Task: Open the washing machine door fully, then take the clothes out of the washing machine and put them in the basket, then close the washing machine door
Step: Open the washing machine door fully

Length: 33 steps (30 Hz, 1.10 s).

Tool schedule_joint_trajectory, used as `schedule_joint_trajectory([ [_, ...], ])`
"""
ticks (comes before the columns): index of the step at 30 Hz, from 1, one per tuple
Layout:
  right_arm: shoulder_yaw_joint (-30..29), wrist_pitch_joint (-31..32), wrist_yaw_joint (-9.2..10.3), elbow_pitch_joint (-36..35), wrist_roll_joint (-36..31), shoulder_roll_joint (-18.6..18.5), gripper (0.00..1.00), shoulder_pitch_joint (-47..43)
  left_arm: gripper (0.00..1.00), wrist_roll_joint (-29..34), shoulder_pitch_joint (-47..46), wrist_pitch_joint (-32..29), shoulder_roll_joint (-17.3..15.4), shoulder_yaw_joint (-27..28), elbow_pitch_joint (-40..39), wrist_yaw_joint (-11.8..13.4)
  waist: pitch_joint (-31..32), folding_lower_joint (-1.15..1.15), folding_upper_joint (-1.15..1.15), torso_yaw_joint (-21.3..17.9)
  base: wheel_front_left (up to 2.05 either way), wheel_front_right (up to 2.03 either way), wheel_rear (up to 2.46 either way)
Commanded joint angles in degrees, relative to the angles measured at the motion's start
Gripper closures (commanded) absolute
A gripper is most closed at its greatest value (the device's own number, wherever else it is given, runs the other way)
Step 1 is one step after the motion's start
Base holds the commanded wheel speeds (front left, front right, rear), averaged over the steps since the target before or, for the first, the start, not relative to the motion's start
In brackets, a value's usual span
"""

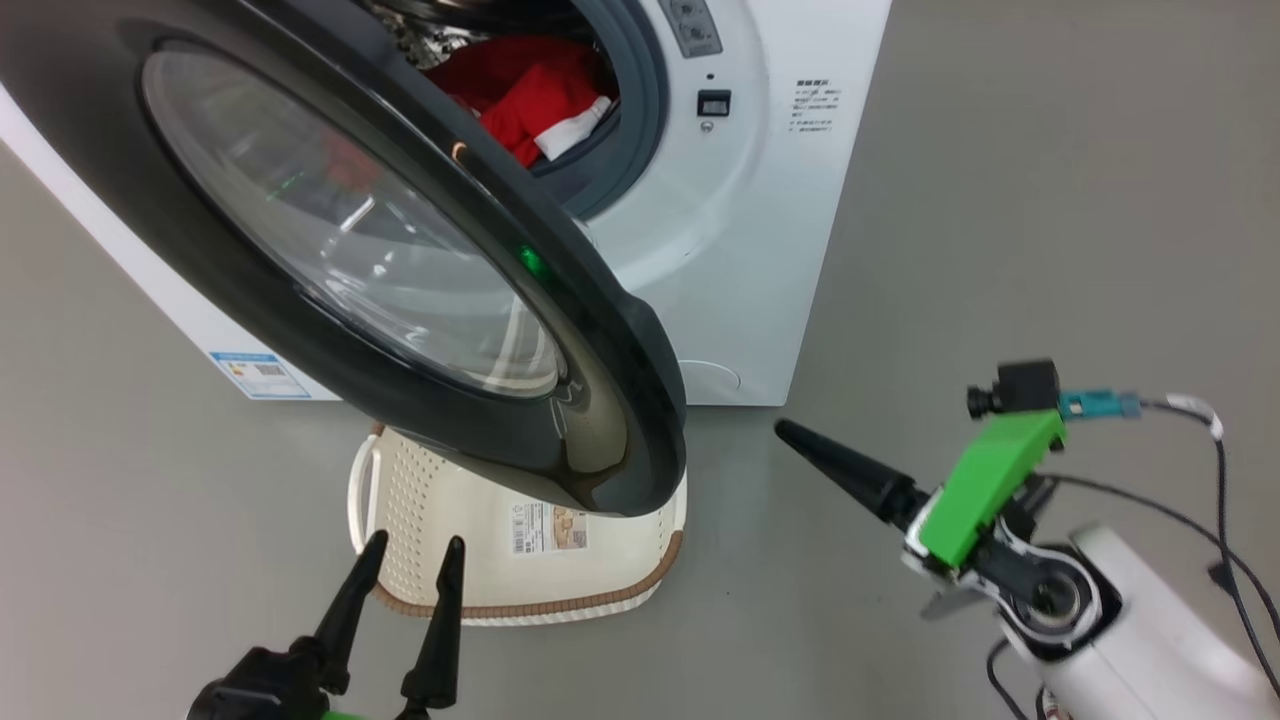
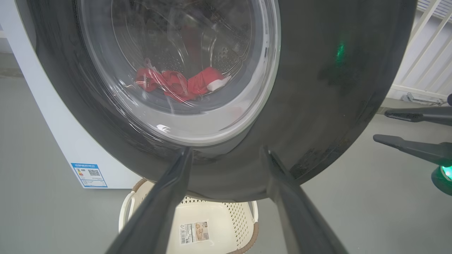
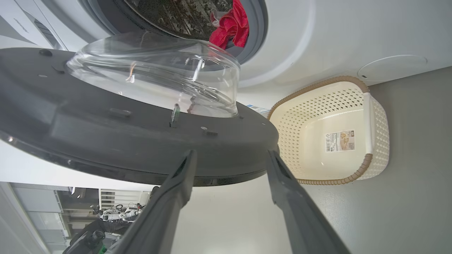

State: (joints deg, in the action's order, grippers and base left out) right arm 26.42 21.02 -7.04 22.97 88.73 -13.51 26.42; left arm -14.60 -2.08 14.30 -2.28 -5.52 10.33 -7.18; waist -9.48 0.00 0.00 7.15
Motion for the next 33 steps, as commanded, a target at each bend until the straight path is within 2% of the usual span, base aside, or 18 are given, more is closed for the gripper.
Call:
schedule_joint_trajectory([
  [1,0.2,-1.5,-0.45,-1.4,-0.9,-0.4,0.00,-1.8,0.00,0.7,0.3,0.7,-0.6,2.1,-1.4,-0.3,0.6,0.00,0.00,-0.5,0.00,0.00,0.00],
  [9,0.2,-10.4,-0.45,-0.9,-3.8,-2.8,0.00,-9.8,0.00,0.8,1.8,0.7,-0.6,3.2,-1.3,-0.3,1.5,0.00,0.00,-1.3,0.00,0.00,0.00],
  [11,1.5,-15.2,-0.45,-0.6,-7.3,-4.1,0.00,-11.3,0.00,0.8,2.1,0.7,-0.6,3.9,-1.3,-0.3,1.3,0.00,0.00,-1.7,0.00,0.00,0.00],
  [16,4.8,-21.3,-0.45,0.2,-12.2,-5.7,0.00,-12.2,0.00,0.8,2.3,0.7,-0.6,4.5,-1.3,-0.3,1.0,0.00,0.00,-2.2,0.00,0.00,0.00],
  [22,8.9,-32.4,-0.45,3.5,-19.5,-7.5,0.00,-11.6,0.00,0.9,2.3,0.7,-0.6,4.6,-1.0,-0.3,0.9,0.00,0.00,-2.4,0.00,0.00,0.00],
  [26,9.8,-35.7,-0.45,5.6,-24.4,-7.7,0.00,-11.3,0.00,0.9,2.3,0.7,-0.6,4.7,-1.0,-0.3,1.1,0.00,0.00,-2.4,0.00,0.00,0.00],
  [28,8.6,-35.9,-0.45,6.1,-27.9,-7.7,0.00,-11.4,0.00,0.8,2.3,0.7,-0.6,4.8,-1.0,-0.3,1.2,0.00,0.00,-2.5,0.00,0.00,0.00],
  [33,1.0,-36.0,-0.45,4.4,-40.2,-5.3,0.00,-14.9,0.00,0.8,2.3,0.7,-0.6,4.8,-0.7,-0.3,1.5,0.00,0.00,-2.4,0.00,0.00,0.00],
])
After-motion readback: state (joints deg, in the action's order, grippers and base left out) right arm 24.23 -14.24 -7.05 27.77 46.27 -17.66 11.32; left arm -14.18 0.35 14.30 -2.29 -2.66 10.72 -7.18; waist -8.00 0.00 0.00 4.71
